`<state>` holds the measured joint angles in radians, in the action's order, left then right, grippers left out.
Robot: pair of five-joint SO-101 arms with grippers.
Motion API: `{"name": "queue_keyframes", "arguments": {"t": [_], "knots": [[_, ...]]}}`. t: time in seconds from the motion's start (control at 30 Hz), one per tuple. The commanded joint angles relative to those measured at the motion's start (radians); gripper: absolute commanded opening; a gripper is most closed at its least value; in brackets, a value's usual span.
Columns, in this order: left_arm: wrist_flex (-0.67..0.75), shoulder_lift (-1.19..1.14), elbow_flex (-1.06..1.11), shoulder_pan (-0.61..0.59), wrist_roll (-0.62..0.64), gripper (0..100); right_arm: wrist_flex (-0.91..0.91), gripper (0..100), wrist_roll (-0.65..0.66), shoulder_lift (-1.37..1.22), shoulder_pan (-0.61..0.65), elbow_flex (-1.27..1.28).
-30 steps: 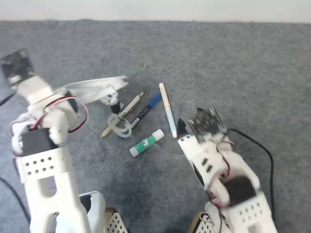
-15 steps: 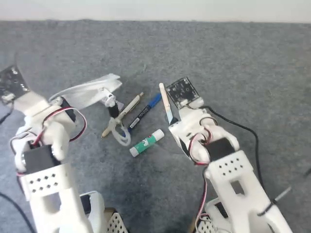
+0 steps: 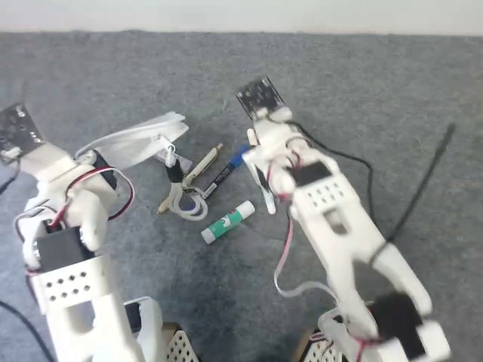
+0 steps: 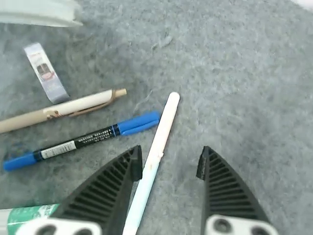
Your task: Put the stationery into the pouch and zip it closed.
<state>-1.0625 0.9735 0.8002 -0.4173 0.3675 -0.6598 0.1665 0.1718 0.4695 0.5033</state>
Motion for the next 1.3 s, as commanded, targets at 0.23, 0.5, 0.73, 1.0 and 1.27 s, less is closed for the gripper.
{"name": "queue_keyframes", "arguments": {"t": [0.23,0.5,0.73,1.0,1.27], "knots": [[0.04,0.04,-0.016,-0.002,0.012,1,-0.053,17.7,-0.011,-0.242,0.001,-0.236],[0.046,0.044,0.004,0.0,0.012,1,0.085,17.7,-0.003,-0.367,-0.001,-0.245],[0.046,0.044,0.004,0.0,0.012,1,0.159,17.7,-0.003,-0.424,-0.018,-0.258],[0.046,0.044,0.004,0.0,0.012,1,-0.073,17.7,-0.008,-0.61,-0.021,-0.523],[0.046,0.044,0.005,-0.002,0.012,1,-0.277,17.6,-0.003,-0.765,-0.022,-0.752]]}}
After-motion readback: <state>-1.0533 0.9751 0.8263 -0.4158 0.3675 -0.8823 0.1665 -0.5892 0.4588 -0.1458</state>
